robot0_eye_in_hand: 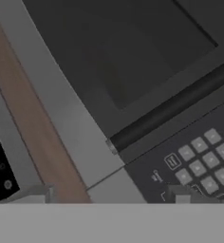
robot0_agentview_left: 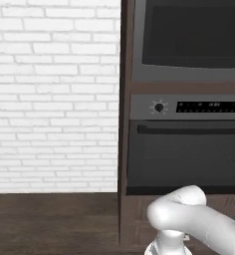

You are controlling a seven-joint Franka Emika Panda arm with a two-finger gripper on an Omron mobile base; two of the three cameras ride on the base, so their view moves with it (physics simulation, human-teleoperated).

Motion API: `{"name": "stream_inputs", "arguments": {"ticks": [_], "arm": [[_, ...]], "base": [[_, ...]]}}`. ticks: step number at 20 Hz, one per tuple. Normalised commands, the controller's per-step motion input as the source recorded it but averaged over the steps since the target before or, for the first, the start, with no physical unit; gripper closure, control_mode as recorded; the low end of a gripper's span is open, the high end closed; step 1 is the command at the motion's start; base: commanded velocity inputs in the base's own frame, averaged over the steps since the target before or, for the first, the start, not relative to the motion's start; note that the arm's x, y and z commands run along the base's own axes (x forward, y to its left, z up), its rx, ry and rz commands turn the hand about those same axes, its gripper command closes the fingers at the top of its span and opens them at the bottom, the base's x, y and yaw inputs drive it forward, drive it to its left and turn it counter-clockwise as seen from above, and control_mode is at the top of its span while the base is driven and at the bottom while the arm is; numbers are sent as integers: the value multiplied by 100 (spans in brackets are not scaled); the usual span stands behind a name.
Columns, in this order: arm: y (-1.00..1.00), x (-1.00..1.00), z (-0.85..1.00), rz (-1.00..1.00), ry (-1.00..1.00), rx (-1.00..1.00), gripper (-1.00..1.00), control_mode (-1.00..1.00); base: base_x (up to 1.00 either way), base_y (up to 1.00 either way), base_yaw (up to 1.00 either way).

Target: Pick the mushroom from the sink and place it in the bowl. Then pick the bowl and place it in the microwave. Then close the microwave door and press the start button.

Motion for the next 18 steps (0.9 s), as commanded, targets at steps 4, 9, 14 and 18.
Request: {"name": "stream_inputs", "arguments": {"ticks": [4,9,14,18], "arm": [[-37,11,2,29,-34,-20,100,-100],[-56,43,49,0,-22,-10,100,-100],[-52,52,17,0,-15,-6,100,-100],[-41,43,-4,0,-7,-10,100,-100]], "base": [[0,0,0],[0,0,0],[0,0,0],[0,0,0]]}}
